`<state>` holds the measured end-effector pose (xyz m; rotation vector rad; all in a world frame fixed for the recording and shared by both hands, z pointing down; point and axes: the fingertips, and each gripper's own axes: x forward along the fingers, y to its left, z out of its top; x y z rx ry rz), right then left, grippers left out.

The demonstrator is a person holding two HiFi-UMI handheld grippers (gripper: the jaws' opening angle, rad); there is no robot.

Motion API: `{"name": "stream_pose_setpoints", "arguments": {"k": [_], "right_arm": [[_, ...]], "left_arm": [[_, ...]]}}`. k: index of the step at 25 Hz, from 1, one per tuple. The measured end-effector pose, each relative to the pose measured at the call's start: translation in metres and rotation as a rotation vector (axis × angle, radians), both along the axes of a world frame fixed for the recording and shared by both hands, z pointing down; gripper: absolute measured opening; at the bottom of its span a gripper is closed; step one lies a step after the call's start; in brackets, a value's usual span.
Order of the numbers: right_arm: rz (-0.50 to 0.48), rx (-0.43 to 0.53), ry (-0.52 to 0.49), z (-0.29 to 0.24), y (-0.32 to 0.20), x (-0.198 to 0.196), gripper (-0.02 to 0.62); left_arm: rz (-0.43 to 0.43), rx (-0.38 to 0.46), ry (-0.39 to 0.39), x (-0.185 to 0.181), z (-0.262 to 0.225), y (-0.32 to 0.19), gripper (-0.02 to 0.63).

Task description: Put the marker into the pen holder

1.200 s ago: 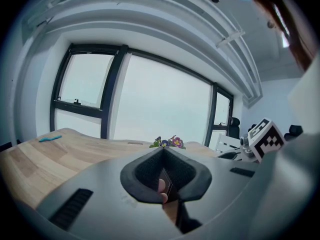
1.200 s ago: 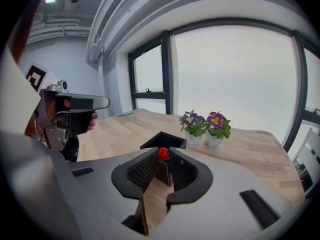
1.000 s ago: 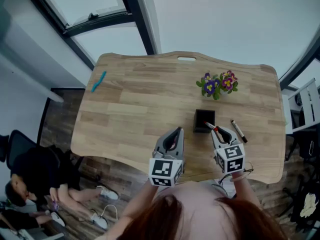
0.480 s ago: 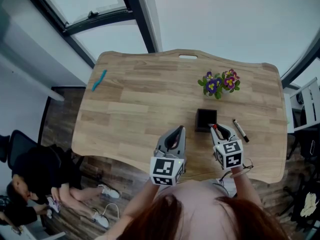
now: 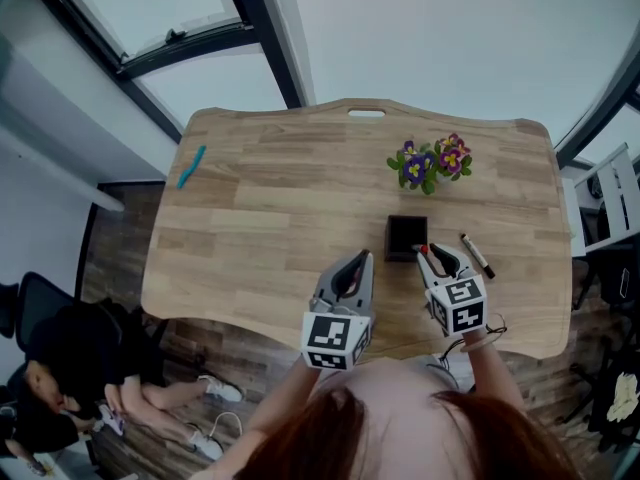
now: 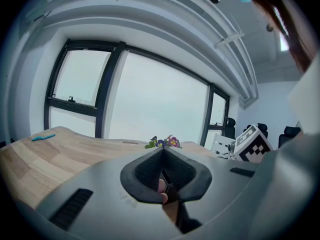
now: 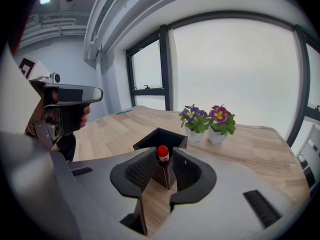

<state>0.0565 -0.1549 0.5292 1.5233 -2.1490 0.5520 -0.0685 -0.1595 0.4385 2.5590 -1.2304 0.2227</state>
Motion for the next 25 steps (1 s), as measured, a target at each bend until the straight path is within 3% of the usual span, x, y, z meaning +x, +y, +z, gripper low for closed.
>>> {"name": "stream_pose_setpoints", "arguments": {"k": [9, 25], "right_arm": [[0.111, 0.042, -0.030, -0.008, 0.019, 0.008, 0.083], [0.321, 0.051, 0.030, -0.006, 0.061, 0.056, 0.017]], "left_arm": [[0.088, -0.018, 0.009, 0.012, 0.005, 0.006, 0.002], [0.268, -0.028, 0.016, 0.054, 0.012, 0.026, 0.002]]}}
